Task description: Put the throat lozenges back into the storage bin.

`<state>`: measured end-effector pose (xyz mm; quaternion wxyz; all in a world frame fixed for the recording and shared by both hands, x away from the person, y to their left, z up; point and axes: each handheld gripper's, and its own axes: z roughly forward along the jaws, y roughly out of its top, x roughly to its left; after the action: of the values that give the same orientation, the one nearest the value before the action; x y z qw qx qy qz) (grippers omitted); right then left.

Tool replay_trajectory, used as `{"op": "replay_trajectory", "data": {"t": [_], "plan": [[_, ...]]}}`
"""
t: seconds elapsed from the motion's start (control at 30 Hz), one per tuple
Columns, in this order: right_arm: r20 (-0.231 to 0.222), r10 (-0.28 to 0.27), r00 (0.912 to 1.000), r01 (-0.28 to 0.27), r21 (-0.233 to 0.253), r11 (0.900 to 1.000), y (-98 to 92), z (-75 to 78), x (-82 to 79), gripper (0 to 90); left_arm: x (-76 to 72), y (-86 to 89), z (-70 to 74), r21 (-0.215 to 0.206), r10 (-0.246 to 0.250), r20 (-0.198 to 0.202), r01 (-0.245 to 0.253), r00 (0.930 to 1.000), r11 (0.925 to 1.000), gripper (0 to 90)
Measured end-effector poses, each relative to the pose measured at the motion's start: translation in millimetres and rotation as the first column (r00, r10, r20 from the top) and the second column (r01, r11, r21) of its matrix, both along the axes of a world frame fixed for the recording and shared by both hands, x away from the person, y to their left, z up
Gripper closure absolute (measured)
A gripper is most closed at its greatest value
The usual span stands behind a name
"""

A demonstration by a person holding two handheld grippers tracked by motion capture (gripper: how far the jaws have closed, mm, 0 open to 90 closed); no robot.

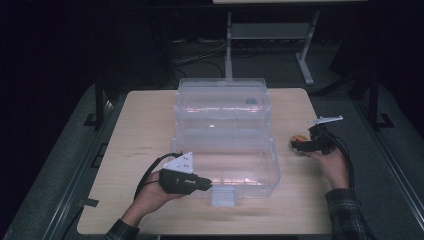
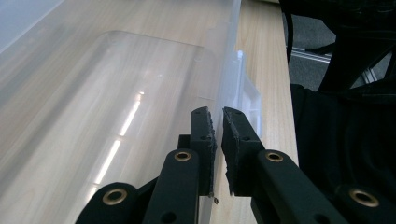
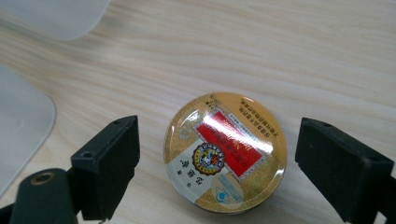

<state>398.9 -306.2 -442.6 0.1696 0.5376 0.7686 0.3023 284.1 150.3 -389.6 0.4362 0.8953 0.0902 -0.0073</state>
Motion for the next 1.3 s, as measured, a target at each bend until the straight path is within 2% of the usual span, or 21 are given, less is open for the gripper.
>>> {"op": "replay_trajectory", "data": {"t": [0.23, 0.6, 0.8, 1.3], "plan": [[-0.023, -0.003, 0.9997, 0.003, -0.004, 1.000, 1.0, -9.1, 3.3, 13.8, 0.0, 0.0, -0.1, -0.001, 0.000, 0.000, 0.000, 1.0000, 1.0000, 82.6], [-0.031, -0.011, 0.9995, 0.010, -0.008, 1.000, 1.3, -20.8, 9.2, 13.9, -0.1, 0.0, -0.1, -0.001, 0.001, 0.000, -0.001, 1.0000, 1.0000, 82.6], [-0.044, -0.012, 0.9990, 0.012, -0.011, 1.000, 2.4, -23.9, 10.3, 15.9, 0.0, 0.0, -0.1, -0.001, 0.001, 0.001, -0.001, 1.0000, 1.0000, 82.6], [-0.038, -0.016, 0.9991, 0.016, -0.007, 1.000, 1.5, -25.8, 10.2, 19.7, -0.3, -0.1, -0.2, -0.003, 0.002, -0.001, -0.002, 1.0000, 1.0000, 82.6]]}}
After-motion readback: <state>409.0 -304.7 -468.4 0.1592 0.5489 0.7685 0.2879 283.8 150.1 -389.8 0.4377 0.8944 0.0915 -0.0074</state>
